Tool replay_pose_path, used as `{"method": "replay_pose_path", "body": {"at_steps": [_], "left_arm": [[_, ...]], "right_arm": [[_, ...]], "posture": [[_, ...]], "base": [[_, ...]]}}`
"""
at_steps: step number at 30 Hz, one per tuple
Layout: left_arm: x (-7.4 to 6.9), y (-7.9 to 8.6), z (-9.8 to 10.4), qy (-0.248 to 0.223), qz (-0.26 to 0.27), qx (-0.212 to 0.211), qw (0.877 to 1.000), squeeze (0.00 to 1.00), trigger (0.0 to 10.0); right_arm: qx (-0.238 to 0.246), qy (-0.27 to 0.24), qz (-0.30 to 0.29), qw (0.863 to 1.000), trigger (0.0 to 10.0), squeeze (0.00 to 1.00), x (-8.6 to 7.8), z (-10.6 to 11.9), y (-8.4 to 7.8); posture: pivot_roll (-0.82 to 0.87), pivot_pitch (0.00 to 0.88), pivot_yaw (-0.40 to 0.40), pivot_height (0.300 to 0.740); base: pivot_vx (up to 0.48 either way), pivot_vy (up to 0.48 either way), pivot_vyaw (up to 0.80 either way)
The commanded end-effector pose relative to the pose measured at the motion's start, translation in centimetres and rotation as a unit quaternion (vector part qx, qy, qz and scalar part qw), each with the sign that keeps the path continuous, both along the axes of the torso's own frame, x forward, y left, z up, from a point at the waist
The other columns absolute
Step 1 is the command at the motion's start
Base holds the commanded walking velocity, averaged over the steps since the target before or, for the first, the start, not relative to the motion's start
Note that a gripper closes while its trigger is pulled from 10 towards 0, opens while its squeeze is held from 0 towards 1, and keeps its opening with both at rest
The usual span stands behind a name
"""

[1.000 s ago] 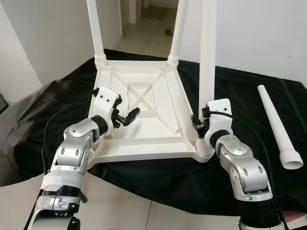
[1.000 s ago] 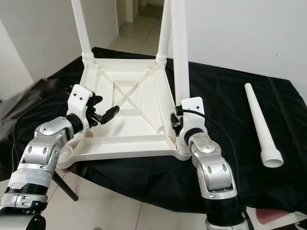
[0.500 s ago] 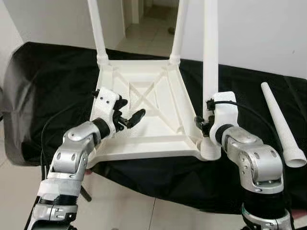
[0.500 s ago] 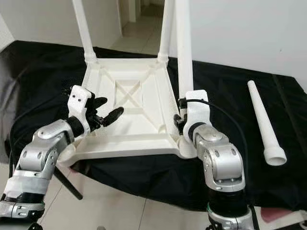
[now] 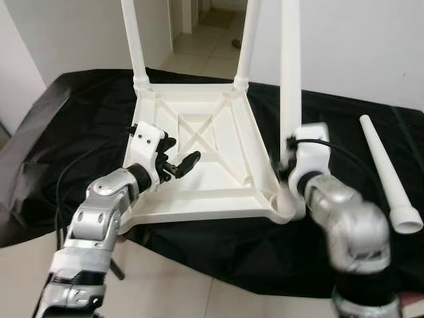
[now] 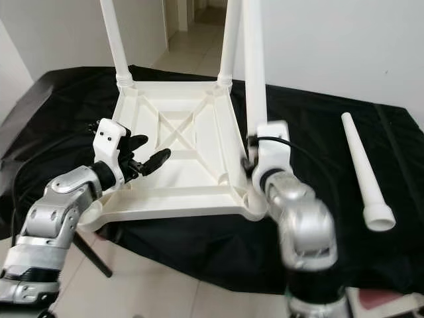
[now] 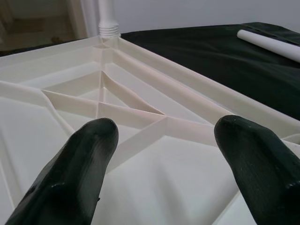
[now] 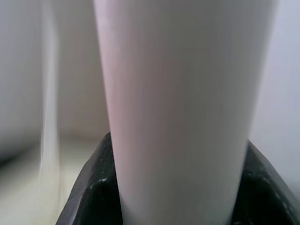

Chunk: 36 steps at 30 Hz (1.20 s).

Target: Building children table

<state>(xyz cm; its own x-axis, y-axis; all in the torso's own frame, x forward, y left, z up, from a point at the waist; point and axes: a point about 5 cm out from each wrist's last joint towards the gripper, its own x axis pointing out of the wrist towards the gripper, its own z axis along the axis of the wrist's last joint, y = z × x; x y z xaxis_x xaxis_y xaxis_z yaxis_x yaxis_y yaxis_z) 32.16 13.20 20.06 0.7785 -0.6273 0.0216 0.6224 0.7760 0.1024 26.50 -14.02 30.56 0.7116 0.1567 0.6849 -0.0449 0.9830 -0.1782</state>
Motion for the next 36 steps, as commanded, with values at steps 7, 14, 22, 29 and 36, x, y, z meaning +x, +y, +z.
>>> {"method": "replay_pose_path", "body": {"at_steps": [7, 14, 22, 29, 36], "left_arm": [[-0.04, -0.07, -0.27, 0.007, -0.026, 0.007, 1.0, 0.0, 10.0], [-0.04, -0.07, -0.27, 0.007, -0.026, 0.007, 1.0, 0.0, 10.0], [-0.04, -0.07, -0.27, 0.007, -0.026, 0.007, 1.0, 0.0, 10.0], [-0.04, -0.07, -0.27, 0.007, -0.026, 0.007, 1.0, 0.0, 10.0], [-0.04, -0.07, -0.27, 0.007, -0.026, 0.007, 1.0, 0.0, 10.0]], "right_arm": [[-0.043, 0.118, 0.017, 0.992, 10.0, 0.0, 1.1, -1.75, 0.23], [-0.043, 0.118, 0.017, 0.992, 10.0, 0.0, 1.1, -1.75, 0.23], [-0.043, 0.118, 0.017, 0.992, 10.0, 0.0, 1.1, -1.75, 0.23], [-0.043, 0.118, 0.017, 0.992, 10.0, 0.0, 1.1, -1.75, 0.23], [-0.043, 0.118, 0.017, 0.992, 10.0, 0.0, 1.1, -1.75, 0.23]], "posture": [[-0.14, 0.06, 0.078, 0.74], [-0.14, 0.06, 0.078, 0.74], [-0.14, 0.06, 0.078, 0.74], [-0.14, 0.06, 0.078, 0.74], [-0.14, 0.06, 0.078, 0.74]], "base": [[0.0, 0.0, 0.0], [0.0, 0.0, 0.0], [0.0, 0.0, 0.0], [0.0, 0.0, 0.0], [0.0, 0.0, 0.0]]}}
